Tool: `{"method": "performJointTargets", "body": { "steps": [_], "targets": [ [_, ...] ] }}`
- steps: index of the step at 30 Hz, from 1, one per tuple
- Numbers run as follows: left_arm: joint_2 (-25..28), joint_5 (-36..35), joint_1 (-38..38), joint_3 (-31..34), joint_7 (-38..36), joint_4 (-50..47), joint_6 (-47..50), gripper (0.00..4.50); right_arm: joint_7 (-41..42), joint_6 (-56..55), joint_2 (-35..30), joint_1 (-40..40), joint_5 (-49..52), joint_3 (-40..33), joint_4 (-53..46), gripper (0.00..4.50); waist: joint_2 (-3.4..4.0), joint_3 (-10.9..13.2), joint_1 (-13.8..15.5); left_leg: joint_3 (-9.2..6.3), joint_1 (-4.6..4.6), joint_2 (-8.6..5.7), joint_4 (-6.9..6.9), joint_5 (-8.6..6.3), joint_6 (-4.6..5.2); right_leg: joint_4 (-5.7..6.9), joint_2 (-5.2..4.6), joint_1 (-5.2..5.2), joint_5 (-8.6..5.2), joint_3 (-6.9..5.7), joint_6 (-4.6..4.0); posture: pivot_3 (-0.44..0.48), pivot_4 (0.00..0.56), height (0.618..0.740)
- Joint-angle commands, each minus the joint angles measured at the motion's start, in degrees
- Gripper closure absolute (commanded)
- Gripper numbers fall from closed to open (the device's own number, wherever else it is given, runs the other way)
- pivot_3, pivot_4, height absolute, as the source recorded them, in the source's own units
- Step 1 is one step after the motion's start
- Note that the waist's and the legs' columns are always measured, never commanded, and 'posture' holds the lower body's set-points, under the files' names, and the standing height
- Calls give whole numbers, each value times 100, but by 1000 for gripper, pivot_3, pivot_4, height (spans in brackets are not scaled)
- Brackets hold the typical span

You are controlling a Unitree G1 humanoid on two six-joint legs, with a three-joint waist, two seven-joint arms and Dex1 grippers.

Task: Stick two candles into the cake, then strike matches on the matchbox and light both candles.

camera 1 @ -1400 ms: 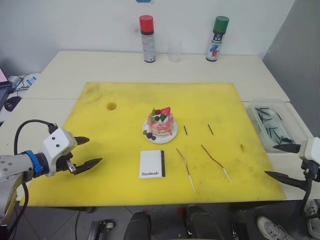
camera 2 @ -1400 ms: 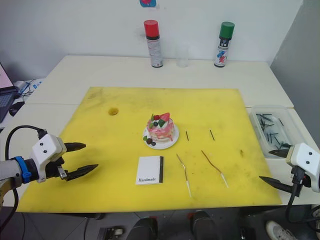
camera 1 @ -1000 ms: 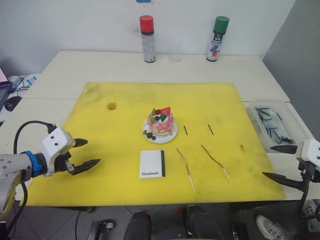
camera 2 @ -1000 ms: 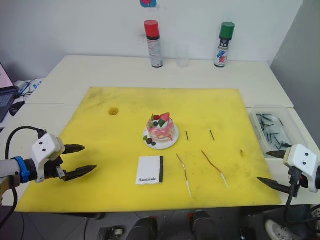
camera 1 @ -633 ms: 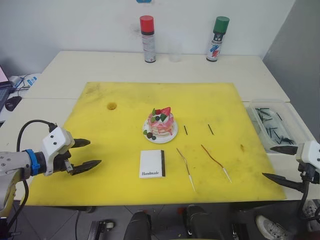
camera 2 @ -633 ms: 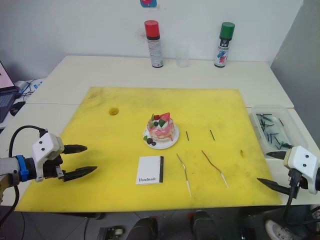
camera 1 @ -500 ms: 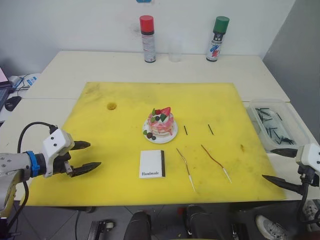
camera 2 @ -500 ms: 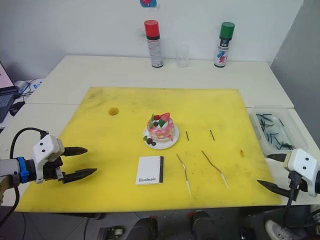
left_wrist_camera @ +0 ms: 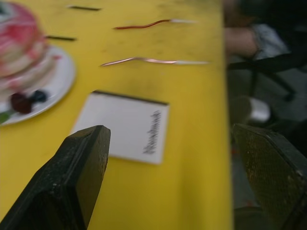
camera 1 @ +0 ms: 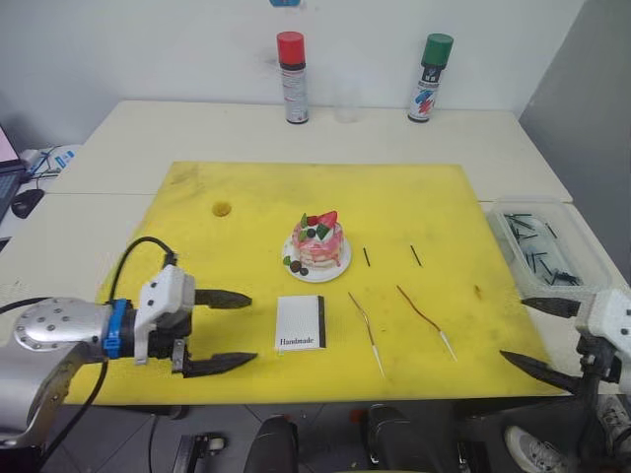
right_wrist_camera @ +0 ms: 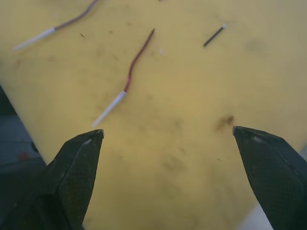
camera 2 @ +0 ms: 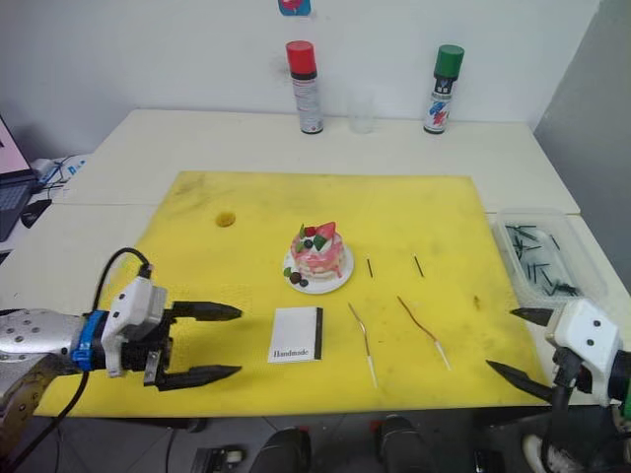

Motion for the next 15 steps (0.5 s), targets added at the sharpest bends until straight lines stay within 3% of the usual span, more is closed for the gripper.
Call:
{"method": "performJointTargets", "body": {
  "steps": [1, 7, 15],
  "targets": [
    [-59, -26, -282, -351, -148, -184, -180, 9, -841, 1185, 57, -103, 175, 255, -781, 0, -2, -1, 0, 0, 0, 1, 1, 0, 0, -2, 1, 0, 0, 1, 0, 0, 150, 740],
    [-391, -42, -712, -796, -46, -172, -223, 9, -2009, 2382, 638, -820, 429, 1298, -1076, 0, -5, -3, -8, 2, -3, 4, 23, 0, 0, -1, 4, 2, 0, 6, 0, 0, 150, 740],
    [-561, -108, -874, -987, 71, -245, -160, 9, -2714, 2755, 1080, -1144, 262, 2067, -923, 0, -4, -3, -12, -1, -11, 6, 21, 0, 0, -2, 7, -1, 0, 2, 0, 0, 150, 740]
  ]
}}
